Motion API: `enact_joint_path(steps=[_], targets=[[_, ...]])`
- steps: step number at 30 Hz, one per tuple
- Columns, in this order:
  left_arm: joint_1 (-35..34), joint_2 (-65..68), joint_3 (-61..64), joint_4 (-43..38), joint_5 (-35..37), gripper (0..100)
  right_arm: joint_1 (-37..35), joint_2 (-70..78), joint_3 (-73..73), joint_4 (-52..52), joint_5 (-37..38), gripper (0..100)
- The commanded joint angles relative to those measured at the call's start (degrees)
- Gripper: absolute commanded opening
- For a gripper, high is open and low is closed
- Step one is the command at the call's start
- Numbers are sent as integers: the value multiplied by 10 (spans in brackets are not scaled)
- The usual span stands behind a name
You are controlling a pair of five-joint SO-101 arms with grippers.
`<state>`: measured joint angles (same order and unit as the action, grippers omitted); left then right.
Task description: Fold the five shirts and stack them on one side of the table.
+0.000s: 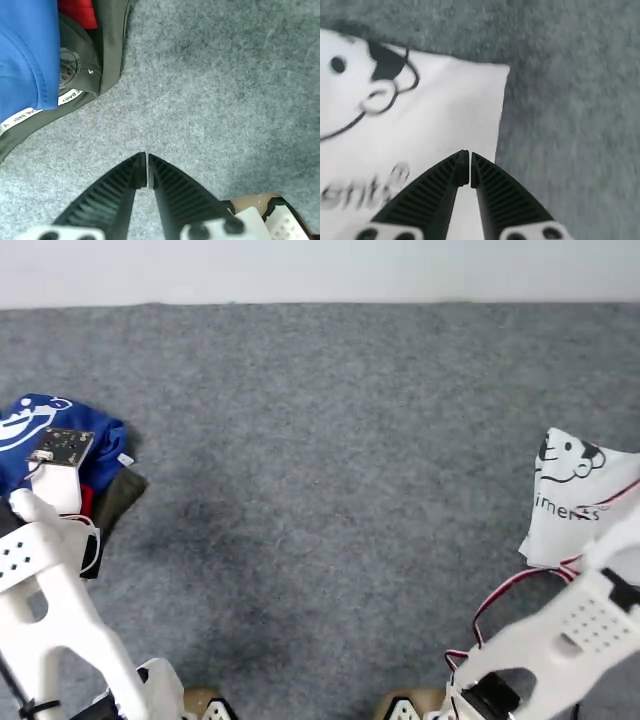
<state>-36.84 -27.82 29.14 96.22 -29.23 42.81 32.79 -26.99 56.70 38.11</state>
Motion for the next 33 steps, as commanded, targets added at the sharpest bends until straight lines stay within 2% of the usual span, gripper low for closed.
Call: enact_joint_path(steps=[1,4,7,12,16,22,33], targets=[[5,-5,-6,-4,7,15,2,36,-4,-101,4,9],[5,-5,-6,-4,7,15,14,82,-6,-160,9,9],[5,-5,-6,-5,7,15,23,113,-6,-201,50,9],[5,-5,-6,-5,8,15,9,76,-6,-176,57,9],[4,-6,-14,-1,10,15,-8,6,-6,-97,52,9],[4,-6,-67,6,49,15,-34,-79,-6,41,-31,9],[1,-6,-102,3,49,16,-92,-141,-6,366,-40,9]])
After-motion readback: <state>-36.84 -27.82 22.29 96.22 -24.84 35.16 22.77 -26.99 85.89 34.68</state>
